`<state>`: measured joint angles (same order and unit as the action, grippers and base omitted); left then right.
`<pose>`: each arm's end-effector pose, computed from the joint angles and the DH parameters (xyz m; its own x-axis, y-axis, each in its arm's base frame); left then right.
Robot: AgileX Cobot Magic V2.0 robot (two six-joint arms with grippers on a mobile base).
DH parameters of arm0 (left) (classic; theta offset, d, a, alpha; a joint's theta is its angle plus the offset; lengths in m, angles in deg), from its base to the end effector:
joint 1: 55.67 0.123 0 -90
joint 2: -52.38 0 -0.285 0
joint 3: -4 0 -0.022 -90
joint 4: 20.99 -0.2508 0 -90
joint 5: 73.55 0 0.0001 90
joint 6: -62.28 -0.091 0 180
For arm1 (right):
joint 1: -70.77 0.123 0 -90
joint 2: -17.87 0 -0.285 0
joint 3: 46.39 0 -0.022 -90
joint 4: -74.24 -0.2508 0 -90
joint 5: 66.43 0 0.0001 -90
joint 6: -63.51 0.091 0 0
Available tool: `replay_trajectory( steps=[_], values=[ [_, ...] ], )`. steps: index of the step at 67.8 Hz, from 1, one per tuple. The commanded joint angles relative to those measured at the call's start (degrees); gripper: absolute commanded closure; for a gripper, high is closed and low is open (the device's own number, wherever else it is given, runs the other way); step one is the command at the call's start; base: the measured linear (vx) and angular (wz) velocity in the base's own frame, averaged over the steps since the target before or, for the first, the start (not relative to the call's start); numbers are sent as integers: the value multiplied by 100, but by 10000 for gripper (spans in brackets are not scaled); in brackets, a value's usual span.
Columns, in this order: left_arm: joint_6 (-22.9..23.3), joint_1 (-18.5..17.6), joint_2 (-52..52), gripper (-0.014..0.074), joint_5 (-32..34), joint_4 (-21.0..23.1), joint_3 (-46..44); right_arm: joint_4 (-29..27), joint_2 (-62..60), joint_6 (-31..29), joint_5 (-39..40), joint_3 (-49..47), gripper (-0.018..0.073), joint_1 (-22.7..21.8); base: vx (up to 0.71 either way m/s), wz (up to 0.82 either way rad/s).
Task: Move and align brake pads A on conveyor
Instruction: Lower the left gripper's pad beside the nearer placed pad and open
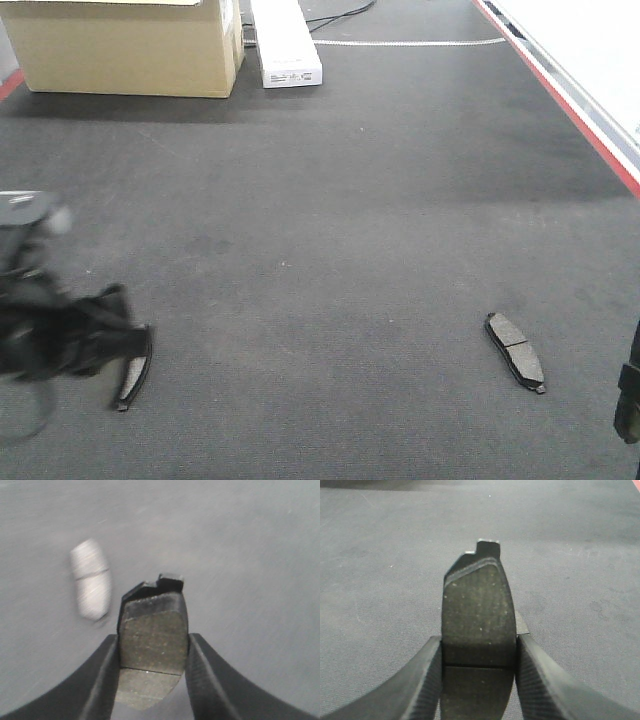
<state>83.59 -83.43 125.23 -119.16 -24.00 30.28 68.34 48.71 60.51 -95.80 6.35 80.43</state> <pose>0.1959 -0.0992 0.3030 -0.8288 0.0648 -0.5558 0.1839 0.9697 -0.1611 0.0838 0.0189 0.2837 -0.3901 -0.0285 -0.9203 -0.1989 0.9785 0.0541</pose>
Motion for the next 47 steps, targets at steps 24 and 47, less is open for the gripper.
replay_trajectory(
  steps=[24,47],
  values=[
    [-69,-16,2631,526,451,697,-1398,21,30,-37,529,-183,566,-35,0,0],
    [80,-16,3912,426,507,1369,-2021,21,30,-37,529,-183,566,-35,0,0]
  ],
)
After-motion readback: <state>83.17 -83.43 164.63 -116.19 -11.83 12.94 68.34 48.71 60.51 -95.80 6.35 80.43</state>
